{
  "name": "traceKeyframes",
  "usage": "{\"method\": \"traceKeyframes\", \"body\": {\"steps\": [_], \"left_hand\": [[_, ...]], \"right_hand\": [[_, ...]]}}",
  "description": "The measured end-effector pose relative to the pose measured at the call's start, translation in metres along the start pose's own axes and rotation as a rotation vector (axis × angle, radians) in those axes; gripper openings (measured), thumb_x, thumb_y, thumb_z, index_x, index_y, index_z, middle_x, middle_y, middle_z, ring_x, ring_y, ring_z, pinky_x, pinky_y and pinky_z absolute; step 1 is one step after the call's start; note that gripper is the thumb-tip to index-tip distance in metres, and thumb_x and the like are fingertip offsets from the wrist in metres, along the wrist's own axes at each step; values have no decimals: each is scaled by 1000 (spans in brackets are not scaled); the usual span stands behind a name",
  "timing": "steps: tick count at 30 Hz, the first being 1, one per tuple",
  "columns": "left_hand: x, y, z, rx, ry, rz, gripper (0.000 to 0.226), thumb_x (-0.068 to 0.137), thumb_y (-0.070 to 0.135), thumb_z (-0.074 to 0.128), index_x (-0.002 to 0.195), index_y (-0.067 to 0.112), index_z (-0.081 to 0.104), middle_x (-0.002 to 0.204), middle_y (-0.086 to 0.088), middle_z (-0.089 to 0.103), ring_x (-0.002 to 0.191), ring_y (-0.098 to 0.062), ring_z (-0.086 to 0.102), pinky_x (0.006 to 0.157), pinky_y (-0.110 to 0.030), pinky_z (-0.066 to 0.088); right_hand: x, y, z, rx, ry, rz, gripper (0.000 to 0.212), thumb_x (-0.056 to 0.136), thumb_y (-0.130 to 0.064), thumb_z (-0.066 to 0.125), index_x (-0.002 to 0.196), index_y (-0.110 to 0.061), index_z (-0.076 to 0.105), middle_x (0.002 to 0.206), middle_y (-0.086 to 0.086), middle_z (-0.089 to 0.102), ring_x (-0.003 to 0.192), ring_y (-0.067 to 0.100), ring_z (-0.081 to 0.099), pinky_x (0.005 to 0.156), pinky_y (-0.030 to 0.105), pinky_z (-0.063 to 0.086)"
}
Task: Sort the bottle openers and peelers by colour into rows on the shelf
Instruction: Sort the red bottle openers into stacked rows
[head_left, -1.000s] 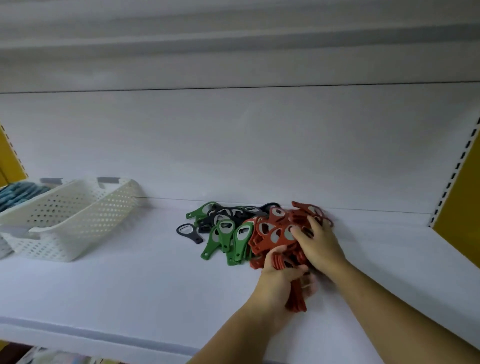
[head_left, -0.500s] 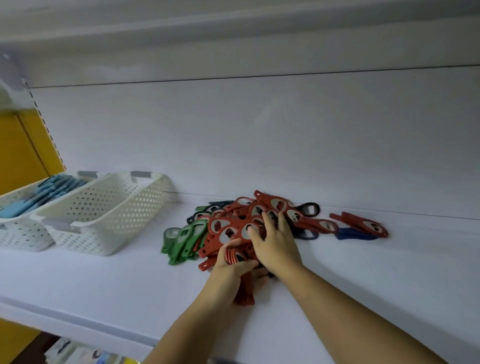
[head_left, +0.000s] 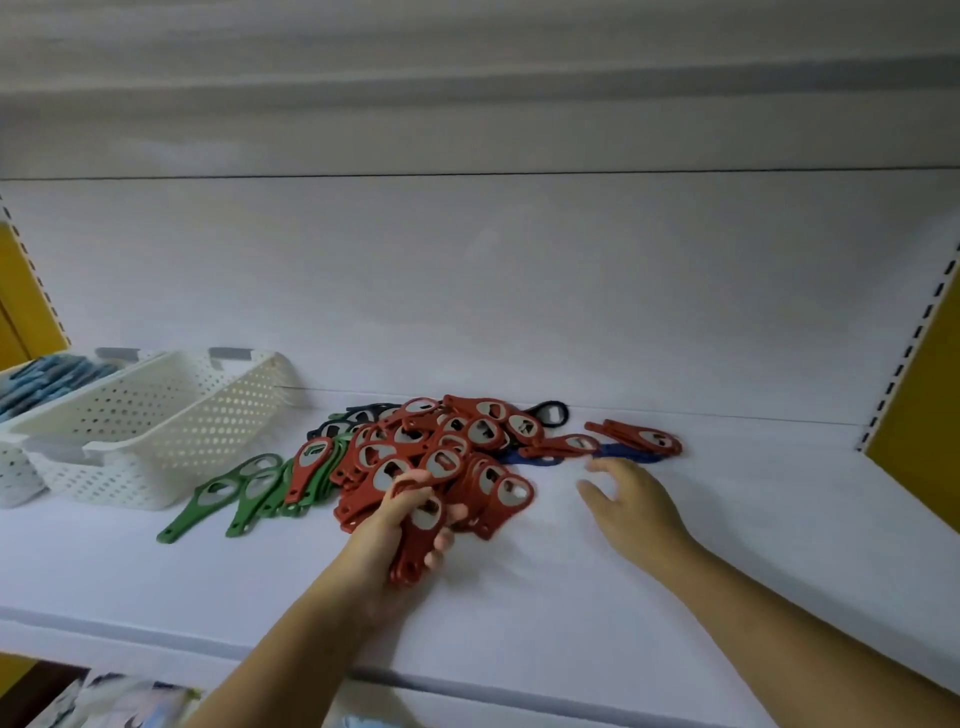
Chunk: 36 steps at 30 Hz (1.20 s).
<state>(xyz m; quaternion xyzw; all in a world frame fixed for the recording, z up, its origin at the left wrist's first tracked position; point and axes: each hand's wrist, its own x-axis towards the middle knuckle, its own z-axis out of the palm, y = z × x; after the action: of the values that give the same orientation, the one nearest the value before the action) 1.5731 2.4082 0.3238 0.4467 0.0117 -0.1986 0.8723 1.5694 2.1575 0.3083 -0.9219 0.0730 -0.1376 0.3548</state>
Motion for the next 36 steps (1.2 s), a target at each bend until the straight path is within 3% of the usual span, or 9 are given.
{"method": "traceKeyframes", "body": {"steps": [2,4,7,11,15,21,24,29,36], "left_hand": [[0,-1,6,0,-31,0,23,86,16,49,108,21,45,73,-16,55,43,-17,45,35,-17,34],[0,-6,16,12,-59,5,22,88,16,49,109,21,46,71,-12,52,47,-17,45,39,-21,38],[-1,-20,42,170,-137,27,17,95,11,44,109,20,48,76,-12,55,62,-24,57,62,-38,55],[-2,-41,76,532,-252,157,16,98,23,48,113,28,43,84,-7,55,89,-23,64,93,-44,52],[-14,-53,105,745,-417,215,18,101,28,39,118,24,33,81,-2,56,74,-10,58,72,-25,51],[-21,-74,127,889,-561,314,18,101,23,41,112,26,26,86,-13,44,68,-21,46,56,-31,48],[-21,-78,130,911,-634,292,33,95,16,52,115,30,30,94,-11,46,74,-20,50,62,-31,50],[-21,-77,132,1070,-703,304,52,94,9,53,123,46,32,111,2,53,113,-4,52,99,-24,44],[-20,-93,135,974,-577,359,67,81,1,71,122,48,47,112,9,65,104,0,63,88,-17,50]], "right_hand": [[-14,12,-16,81,35,42,9,92,-25,58,92,-21,66,97,-5,68,95,19,63,80,28,47],[-25,16,-24,134,-4,47,24,90,-22,61,70,-11,66,70,-1,67,75,22,65,70,30,50],[-46,-1,-31,254,-224,61,30,89,-26,64,67,-6,70,56,-4,63,53,10,54,57,25,45],[-69,-23,-45,396,-497,53,22,89,-30,64,94,-12,75,54,-13,51,49,2,42,48,15,33],[-80,-22,-61,405,-509,56,12,85,-22,69,89,-12,74,66,-15,64,50,-7,50,48,6,32],[-95,-9,-76,492,-455,76,8,84,-8,67,77,-5,68,58,-9,64,54,-2,58,57,8,40],[-98,2,-81,477,-423,34,16,81,-8,70,68,-17,70,71,1,69,72,12,65,75,24,48],[-101,20,-96,343,-323,79,39,73,-18,75,52,-17,43,54,-4,36,56,13,39,63,29,36],[-107,32,-103,212,-308,77,34,71,-20,80,47,-23,57,48,-10,40,51,9,37,55,23,34]]}}
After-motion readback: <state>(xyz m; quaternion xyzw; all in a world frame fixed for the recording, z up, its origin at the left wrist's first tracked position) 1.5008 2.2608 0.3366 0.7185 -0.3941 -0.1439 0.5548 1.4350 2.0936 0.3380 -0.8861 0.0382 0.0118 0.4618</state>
